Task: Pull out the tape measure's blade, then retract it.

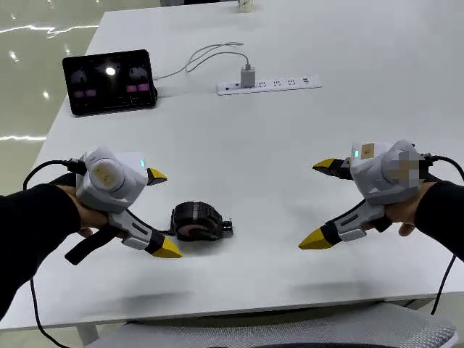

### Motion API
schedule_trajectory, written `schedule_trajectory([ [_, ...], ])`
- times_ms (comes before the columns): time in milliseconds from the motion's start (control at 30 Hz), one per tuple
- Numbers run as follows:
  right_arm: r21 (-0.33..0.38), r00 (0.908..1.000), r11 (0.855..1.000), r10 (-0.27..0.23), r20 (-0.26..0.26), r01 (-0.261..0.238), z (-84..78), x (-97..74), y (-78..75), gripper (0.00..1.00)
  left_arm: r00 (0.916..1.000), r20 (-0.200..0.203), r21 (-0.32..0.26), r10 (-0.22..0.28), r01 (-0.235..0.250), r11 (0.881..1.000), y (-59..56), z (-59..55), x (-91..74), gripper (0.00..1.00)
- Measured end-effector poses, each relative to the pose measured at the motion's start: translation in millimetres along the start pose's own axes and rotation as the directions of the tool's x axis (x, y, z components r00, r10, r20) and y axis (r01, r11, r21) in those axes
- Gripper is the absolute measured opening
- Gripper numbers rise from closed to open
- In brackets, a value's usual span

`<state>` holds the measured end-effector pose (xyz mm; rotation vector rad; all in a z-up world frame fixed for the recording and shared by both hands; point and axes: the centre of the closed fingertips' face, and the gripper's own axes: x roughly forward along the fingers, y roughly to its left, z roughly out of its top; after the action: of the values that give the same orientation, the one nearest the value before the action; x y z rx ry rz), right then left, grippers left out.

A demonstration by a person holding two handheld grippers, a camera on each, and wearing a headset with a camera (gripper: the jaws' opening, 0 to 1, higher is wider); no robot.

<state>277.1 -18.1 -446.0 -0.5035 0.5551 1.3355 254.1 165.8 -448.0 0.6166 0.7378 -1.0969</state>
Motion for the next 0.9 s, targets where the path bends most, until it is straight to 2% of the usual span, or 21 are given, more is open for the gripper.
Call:
schedule_trajectory([
  [233,0.014,0.9997,1.0,0.019,0.016,-0.02,9.3,15.0,0.1,0.99,0.9998,-0.012,0.044,-0.016,0.016,0.999,1.3,5.7,9.1,0.86],
  [500,-0.004,0.9986,0.999,0.046,0.027,-0.046,14.5,32.1,5.5,0.99,0.9988,-0.042,0.046,-0.025,0.027,0.999,1.5,6.8,23.6,0.78],
  [733,-0.006,0.998,0.998,0.063,0.011,-0.063,16.7,44.7,9.2,0.99,0.996,-0.079,0.074,-0.041,0.047,0.996,-1.3,2.3,36.1,0.71],
  [900,0.002,0.9968,0.997,0.079,-0.008,-0.079,16.2,52.5,12.6,0.99,0.9945,-0.093,0.07,-0.047,0.054,0.996,-0.7,3.4,43.5,0.62],
])
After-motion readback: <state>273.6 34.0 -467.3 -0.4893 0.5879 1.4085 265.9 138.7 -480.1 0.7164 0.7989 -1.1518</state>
